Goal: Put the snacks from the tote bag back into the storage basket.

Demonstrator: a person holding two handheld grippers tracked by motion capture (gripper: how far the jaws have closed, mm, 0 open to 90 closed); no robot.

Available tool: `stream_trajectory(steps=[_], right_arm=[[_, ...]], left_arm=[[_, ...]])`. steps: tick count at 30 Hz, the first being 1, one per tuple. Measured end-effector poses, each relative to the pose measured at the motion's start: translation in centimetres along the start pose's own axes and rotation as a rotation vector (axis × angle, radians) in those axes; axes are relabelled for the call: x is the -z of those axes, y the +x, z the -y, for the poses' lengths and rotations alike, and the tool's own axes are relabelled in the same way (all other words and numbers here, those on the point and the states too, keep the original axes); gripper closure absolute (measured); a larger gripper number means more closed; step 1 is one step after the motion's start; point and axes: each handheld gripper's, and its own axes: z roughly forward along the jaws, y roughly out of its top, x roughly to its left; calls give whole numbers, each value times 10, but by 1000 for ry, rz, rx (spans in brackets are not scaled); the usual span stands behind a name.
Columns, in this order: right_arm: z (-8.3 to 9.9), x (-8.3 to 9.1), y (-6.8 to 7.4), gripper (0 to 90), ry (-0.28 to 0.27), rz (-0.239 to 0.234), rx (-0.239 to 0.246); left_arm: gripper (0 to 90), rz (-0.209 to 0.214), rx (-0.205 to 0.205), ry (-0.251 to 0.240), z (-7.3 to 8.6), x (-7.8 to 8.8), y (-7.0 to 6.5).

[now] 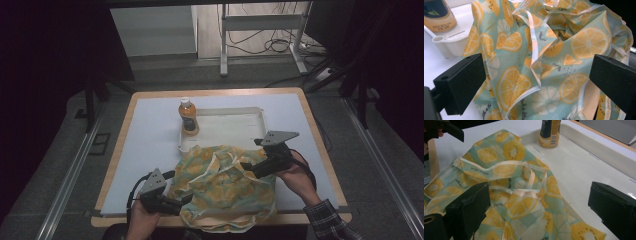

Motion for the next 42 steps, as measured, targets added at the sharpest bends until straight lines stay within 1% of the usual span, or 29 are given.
stream_trajectory(steps=[9, 12, 15, 28, 42], right_arm=[[9, 12, 2, 42, 3, 24, -8], [13, 17, 2, 42, 1, 32, -14], [16, 22, 2, 42, 3, 43, -17], [30, 42, 3, 39, -1, 83, -45], [45, 60, 6, 38, 1, 126, -54]], left_arm=[[5, -3, 2, 0, 0, 0, 0], [5, 7, 12, -6, 0, 1, 1], [5, 6, 14, -4, 0, 0, 1], [7, 1, 10, -1, 0, 0, 1], [8, -2, 9, 2, 0, 0, 1]])
